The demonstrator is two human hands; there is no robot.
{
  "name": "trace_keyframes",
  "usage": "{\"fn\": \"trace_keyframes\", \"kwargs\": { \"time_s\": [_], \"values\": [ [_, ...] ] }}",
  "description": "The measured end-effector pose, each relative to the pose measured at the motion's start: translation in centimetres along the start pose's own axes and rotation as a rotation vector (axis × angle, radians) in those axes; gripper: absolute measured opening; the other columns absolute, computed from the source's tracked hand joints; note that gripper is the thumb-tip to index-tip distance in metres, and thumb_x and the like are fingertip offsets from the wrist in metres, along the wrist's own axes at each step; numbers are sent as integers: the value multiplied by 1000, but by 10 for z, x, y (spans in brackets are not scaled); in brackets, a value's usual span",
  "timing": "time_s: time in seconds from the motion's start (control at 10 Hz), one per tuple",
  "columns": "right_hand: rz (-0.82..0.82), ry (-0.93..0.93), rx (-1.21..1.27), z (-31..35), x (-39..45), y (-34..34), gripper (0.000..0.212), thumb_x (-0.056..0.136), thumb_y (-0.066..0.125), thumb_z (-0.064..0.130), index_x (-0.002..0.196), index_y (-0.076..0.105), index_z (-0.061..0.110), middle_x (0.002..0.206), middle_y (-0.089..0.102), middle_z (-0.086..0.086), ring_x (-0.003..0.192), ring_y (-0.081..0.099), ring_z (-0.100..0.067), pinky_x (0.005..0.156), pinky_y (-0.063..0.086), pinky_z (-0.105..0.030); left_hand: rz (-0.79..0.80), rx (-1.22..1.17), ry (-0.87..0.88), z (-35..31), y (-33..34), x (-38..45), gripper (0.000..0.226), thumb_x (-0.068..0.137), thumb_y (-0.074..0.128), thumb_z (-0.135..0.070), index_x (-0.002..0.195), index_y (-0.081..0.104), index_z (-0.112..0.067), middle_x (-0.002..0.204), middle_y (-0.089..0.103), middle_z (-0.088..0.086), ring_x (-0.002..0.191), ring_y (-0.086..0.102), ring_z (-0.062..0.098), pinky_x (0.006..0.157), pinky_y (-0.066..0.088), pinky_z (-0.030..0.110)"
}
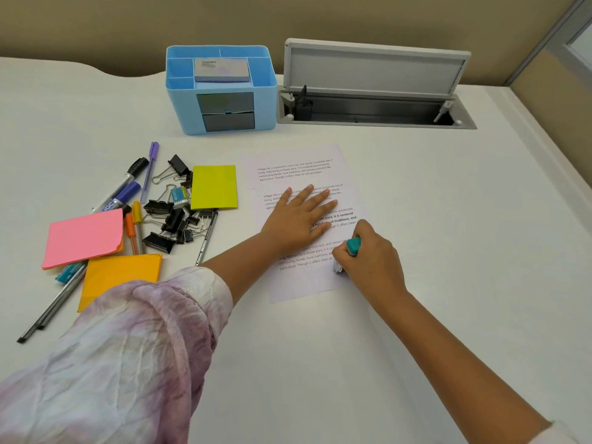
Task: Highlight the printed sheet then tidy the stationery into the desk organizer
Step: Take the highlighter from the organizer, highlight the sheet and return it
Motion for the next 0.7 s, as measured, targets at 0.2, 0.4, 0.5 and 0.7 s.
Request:
{"fn": "trace_keyframes", "kwargs": {
  "time_s": [0.2, 0.4, 0.5, 0.7],
  "values": [
    [34, 10, -23, 1, 6, 0, 24, 80, 56, 21, 75, 34, 13, 54, 35, 3, 50, 27, -16, 47, 27, -29, 3, 6, -3, -1, -1, 0, 51, 96, 23, -48, 145, 13, -35, 155, 9, -11, 143, 2, 16, 114, -4, 44],
    [50, 14, -19, 2, 7, -1, 24, 81, 57, 22, 77, 35, 12, 56, 38, 3, 52, 31, -17, 48, 29, -29, -6, 0, -1, 0, 0, 0, 51, 96, 23, -48, 145, 14, -35, 155, 10, -11, 143, 2, 16, 114, -2, 45],
    [67, 11, -23, 4, 10, -2, 25, 80, 58, 22, 77, 35, 12, 59, 40, 1, 54, 32, -19, 47, 27, -28, -10, -3, 2, -1, 1, 0, 51, 96, 24, -48, 145, 14, -35, 155, 10, -11, 143, 2, 16, 115, -2, 45],
    [72, 34, 0, 4, 10, -1, 27, 78, 58, 22, 75, 33, 12, 60, 40, -1, 54, 30, -19, 48, 27, -29, -8, -3, -2, 0, -1, 0, 51, 96, 24, -47, 145, 14, -35, 155, 10, -11, 143, 2, 16, 115, -2, 45]
  ]
}}
Point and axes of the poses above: each hand's wrist, its own x-axis towards the middle knuckle, its own y-axis out of the palm, z = x × y, the point moved 2 cm from there along x, towards the middle knuckle
